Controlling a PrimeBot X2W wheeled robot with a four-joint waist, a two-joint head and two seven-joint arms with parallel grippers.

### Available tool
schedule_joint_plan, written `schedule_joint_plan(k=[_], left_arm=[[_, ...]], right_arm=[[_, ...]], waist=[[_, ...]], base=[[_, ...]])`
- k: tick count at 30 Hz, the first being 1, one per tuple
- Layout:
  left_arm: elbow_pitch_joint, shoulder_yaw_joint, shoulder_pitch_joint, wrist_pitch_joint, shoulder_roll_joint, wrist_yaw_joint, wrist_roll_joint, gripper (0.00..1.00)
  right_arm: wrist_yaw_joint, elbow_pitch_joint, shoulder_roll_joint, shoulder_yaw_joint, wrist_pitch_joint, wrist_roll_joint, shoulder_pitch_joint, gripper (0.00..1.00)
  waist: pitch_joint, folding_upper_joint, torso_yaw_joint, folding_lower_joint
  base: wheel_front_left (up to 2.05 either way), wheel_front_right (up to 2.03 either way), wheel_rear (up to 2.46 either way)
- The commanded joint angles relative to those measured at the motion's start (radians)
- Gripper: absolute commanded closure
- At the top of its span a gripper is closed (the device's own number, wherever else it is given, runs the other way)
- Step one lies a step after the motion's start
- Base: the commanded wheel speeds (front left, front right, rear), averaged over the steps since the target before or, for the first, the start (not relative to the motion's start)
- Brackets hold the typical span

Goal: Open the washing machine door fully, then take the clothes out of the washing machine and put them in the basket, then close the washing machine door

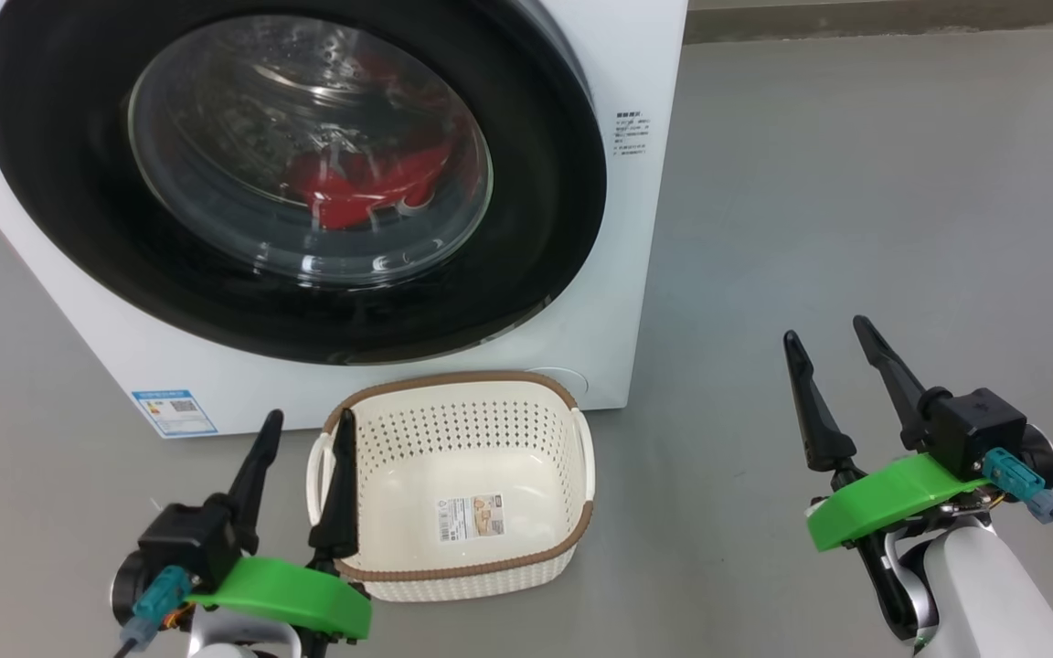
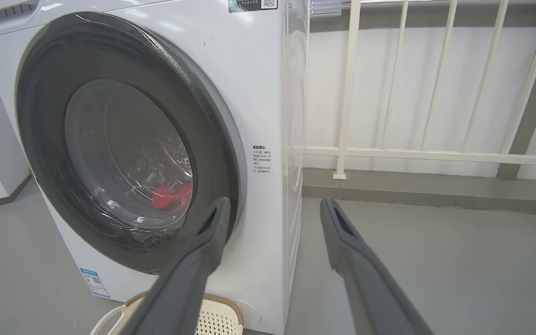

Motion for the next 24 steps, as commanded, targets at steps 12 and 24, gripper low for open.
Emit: schedule_joint_plan(k=[12, 24], left_arm=[[-0.031, 0.007, -0.050, -0.030, 0.018, -0.009, 0.075, 0.00], [-0.045, -0.008, -0.053, -0.030, 0.018, -0.005, 0.073, 0.00]], right_arm=[[0.010, -0.032, -0.008, 0.031, -0.033, -0.100, -0.065, 0.00], [0.010, -0.040, -0.008, 0.023, -0.033, -0.089, -0.066, 0.00]], waist=[[-0.006, -0.0001, -0.003, 0.0000], [0.006, -0.0001, 0.003, 0.0000]], base=[[0.00, 0.00, 0.00], [0.00, 0.00, 0.00]])
